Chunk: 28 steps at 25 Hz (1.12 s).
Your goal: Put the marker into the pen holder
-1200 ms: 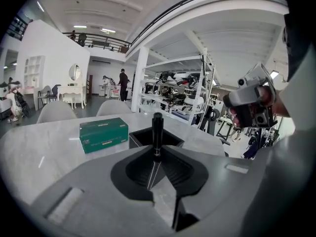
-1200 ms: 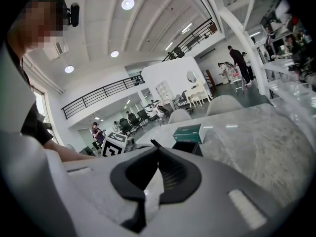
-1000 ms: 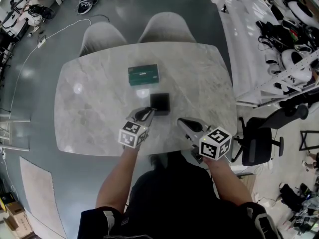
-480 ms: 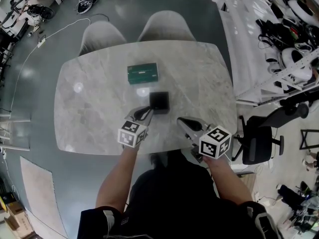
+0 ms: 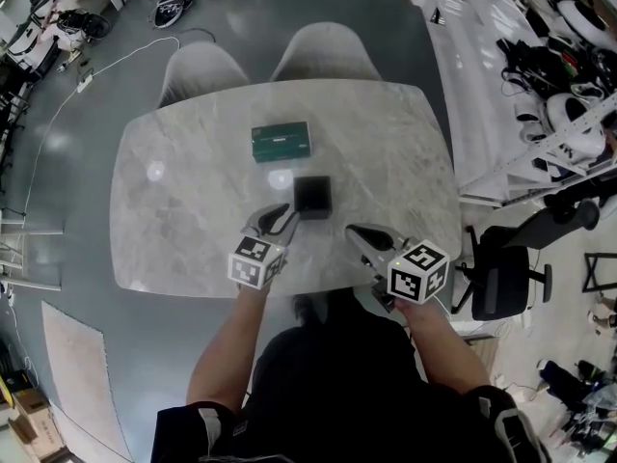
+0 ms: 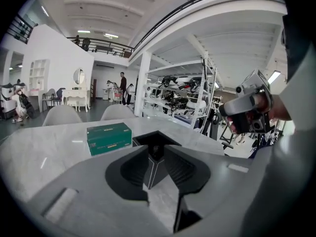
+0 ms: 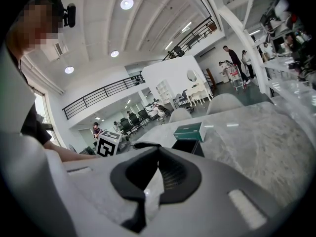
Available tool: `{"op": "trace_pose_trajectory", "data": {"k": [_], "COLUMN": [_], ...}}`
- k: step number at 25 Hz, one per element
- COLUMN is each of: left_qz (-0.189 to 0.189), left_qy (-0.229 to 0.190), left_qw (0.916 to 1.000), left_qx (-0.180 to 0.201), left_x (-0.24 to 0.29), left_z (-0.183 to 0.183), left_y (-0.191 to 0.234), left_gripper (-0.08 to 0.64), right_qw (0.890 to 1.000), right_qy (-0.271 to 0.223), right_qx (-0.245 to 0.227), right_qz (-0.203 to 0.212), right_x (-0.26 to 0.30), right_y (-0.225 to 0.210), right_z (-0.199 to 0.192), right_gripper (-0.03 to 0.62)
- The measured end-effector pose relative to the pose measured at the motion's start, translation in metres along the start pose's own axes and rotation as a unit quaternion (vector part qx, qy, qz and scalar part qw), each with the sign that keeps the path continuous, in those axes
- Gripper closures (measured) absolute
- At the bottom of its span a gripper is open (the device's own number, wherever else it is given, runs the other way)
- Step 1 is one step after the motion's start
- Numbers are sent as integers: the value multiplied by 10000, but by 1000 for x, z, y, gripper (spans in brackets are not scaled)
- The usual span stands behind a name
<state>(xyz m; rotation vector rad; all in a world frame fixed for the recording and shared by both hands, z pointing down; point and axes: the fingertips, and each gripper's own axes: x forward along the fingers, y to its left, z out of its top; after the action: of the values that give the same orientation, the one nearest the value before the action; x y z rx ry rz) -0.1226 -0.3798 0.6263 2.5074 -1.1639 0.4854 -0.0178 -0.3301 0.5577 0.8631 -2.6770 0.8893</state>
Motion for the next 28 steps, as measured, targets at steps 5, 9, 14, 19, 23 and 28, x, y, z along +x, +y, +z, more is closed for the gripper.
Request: {"op": "trace_pose_trajectory", "data": {"k": [5,9,14,19,23,28], "left_qz": [27,-96,-127,-54,46,399], "left_qy": [-344,-515,-877,-935,-1151,-1246], "left_qw": [9993,9975,9939,9945,9929,9913], "left_qx": [112,478,657,467,288,175], "left_x": [-36,-70,-114,-134,-149,-157], "left_z": [20,31,55,65,76,90], "left_y": [0,-12,-15,-14,-20,-26], "left_gripper": [474,494,516,533,540,541], "right_qw": [9997,9989,9973,9962,9948,9905], "right_qy": [-137,-274,-364,-303,-325,-586], "right_qx": [-199,-363,-526,-679,-864,-1194], "right_qz": [-9,-130,-356,-449,-427,-353], "right_x": [-3,-15,-34,-47,-53,-67], "right_y": [23,45,68,77,80,80], "right_z": [10,17,21,22,34,60], "right_gripper": [589,589,589,589,589,590]}}
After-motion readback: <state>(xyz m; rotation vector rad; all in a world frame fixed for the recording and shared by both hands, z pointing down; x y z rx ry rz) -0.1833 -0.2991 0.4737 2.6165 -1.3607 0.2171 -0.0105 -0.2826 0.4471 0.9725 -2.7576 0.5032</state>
